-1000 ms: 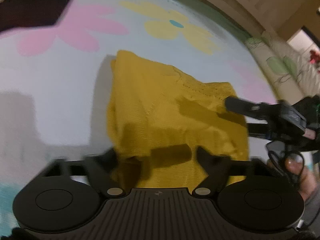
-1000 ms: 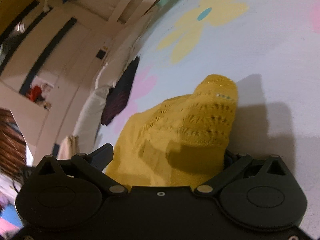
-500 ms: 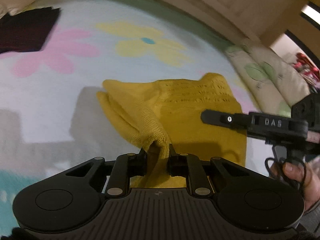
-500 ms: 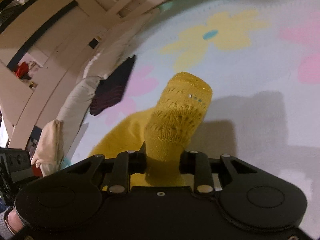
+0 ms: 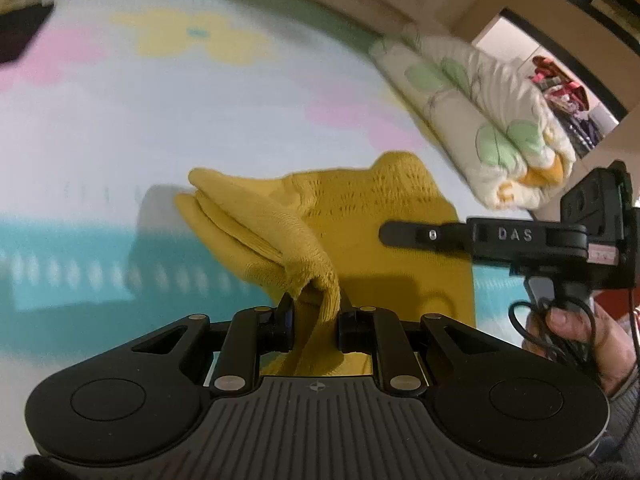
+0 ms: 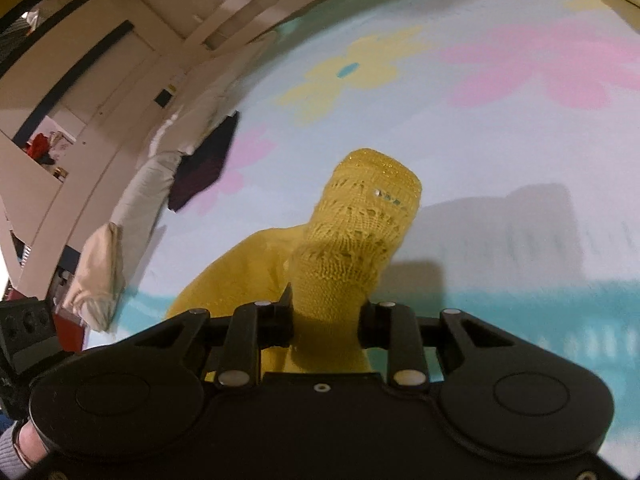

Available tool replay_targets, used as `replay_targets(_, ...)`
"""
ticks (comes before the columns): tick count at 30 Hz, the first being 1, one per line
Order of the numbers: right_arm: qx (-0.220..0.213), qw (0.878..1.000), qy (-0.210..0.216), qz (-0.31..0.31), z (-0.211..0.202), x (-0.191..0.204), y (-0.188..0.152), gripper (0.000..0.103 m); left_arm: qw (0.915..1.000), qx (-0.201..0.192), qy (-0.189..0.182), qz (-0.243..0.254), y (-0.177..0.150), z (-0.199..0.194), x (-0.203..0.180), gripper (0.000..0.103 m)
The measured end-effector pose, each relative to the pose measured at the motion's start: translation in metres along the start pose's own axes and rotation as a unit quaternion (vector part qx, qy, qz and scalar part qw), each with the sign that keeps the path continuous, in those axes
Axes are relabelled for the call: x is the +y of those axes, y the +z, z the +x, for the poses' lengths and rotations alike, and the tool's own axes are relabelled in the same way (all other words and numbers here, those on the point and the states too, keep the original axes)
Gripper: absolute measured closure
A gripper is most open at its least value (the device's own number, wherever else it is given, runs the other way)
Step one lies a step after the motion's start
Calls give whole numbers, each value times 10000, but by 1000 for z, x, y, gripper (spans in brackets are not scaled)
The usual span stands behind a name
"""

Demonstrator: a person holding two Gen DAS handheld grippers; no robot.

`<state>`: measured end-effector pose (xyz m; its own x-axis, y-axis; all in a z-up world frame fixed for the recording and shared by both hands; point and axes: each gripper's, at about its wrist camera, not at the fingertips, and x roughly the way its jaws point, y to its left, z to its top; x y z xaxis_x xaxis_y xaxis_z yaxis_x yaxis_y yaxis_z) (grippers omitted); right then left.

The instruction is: Fold small clothes

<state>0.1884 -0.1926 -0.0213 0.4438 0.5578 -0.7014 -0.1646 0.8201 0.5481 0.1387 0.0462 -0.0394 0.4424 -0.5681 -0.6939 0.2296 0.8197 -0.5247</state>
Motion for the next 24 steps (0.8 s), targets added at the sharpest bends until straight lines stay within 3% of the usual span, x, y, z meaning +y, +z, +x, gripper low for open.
replay_targets(7, 321, 9962, -731, -337, 6, -28, -19, 65, 9978, 238, 622, -34, -39, 20, -1, 85)
replay_targets(10, 349, 9956, -801, -334, 13, -36, -18, 65, 9967, 231, 751, -182, -50, 15, 5, 85)
replay_targets(14, 367, 9936, -972, -434, 19, -38, -16, 64, 9940, 296, 1049, -19, -57, 18, 2, 77)
replay_targets(19, 385, 9870, -1400, -684, 21, -41, -19, 48, 9925, 362, 1167, 1, -59, 13, 1, 68)
replay_targets(24, 80, 9874, -1559, -273, -2, -66, -15, 43, 9897, 484, 1339, 176, -63, 7, -3, 67)
